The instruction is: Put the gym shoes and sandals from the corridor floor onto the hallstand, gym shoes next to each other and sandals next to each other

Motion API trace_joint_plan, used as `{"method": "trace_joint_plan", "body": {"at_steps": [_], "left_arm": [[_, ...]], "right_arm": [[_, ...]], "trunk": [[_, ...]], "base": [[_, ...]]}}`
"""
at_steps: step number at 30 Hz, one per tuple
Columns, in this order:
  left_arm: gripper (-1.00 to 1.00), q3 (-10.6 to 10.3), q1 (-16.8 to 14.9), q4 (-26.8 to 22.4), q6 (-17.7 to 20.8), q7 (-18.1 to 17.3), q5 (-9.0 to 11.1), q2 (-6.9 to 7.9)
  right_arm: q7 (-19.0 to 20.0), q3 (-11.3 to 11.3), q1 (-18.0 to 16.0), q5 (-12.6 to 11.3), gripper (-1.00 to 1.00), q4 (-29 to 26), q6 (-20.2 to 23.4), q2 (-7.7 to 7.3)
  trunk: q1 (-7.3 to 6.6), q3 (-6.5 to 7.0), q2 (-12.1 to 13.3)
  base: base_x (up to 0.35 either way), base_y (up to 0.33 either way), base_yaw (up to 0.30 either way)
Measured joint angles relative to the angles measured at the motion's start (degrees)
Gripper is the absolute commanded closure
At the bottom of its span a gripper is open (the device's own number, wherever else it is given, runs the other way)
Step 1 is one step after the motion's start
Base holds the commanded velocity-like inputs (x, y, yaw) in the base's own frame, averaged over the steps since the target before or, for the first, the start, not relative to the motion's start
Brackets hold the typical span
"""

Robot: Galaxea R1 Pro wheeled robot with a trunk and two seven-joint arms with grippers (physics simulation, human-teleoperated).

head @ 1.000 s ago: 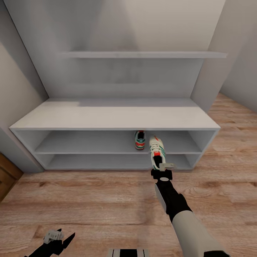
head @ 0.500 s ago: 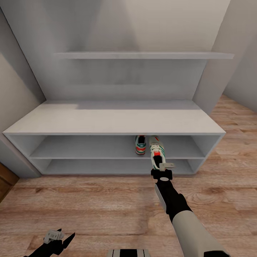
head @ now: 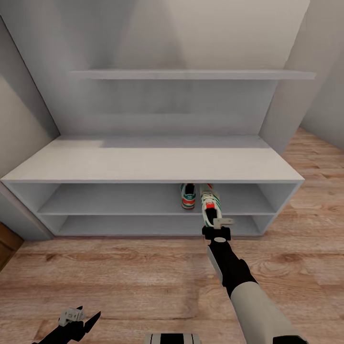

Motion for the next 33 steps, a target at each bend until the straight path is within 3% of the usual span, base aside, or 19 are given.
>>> {"method": "trace_joint_plan", "body": {"at_steps": [10, 27, 33], "left_arm": [[-1.0, 0.0, 0.0, 0.0, 0.0, 0.01, 0.0, 0.02], [-1.0, 0.0, 0.0, 0.0, 0.0, 0.03, -0.01, 0.06], [-1.0, 0.0, 0.0, 0.0, 0.0, 0.03, -0.04, 0.01]], "right_arm": [[0.0, 0.0, 0.0, -0.01, 1.0, 0.0, -0.02, 0.0], [0.0, 0.0, 0.0, 0.03, 1.0, 0.0, 0.0, 0.0], [0.0, 0.0, 0.0, 0.04, 1.0, 0.05, -0.03, 0.0]], "trunk": [[-0.01, 0.0, 0.0], [0.0, 0.0, 0.0], [-0.03, 0.0, 0.0]], "base": [[0.128, 0.0, 0.0], [0.018, 0.0, 0.0], [0.232, 0.0, 0.0]]}}
